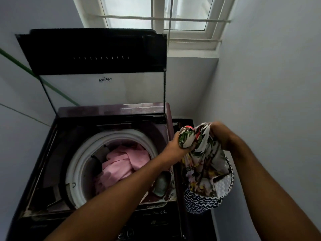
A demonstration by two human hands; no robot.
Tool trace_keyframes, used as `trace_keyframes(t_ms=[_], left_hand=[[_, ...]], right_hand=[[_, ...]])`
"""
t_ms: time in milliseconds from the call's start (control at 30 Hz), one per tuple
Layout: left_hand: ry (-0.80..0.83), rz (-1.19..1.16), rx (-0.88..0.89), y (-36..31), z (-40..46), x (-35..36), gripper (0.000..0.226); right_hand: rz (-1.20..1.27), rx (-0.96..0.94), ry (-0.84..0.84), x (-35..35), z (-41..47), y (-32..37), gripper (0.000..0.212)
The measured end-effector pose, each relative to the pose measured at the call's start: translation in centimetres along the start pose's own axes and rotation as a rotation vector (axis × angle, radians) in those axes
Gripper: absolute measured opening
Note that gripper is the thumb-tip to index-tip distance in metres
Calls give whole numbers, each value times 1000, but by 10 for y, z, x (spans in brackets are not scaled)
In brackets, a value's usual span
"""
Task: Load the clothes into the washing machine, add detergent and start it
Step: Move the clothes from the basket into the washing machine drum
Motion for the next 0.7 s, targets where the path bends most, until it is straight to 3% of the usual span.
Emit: trace_keyframes(t_ms=[100,200,300,467,533,700], left_hand=[[65,-239,76,-22,-12,-6,56],[109,-296,118,-40,-21,-20,49],[80,-301,113,-49,-31,-46,49],[-121,-324,145,-62,-63,-107,41],[-198,-322,133,-58,-78,-128,39],[-441,-468,52,11,-114,-168,48]], right_hand=[[124,-71,74,22,-4,42,16],[310,-155,116,41,-4,74,48],[427,-207,182,73,-5,112,33],[462,-297,403,142,-2,161,28],[450,-283,419,162,12,162,26],[264,-89,354,214,57,117,54]])
Point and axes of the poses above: each hand's wrist, its own z-axis towards the middle knuckle, its own x-axis out of the palm, y = z × x, the point moved 9 cm from there along z, towards the middle knuckle, and after that the axes turned 11 degrees about y, right-handed, at the moved point
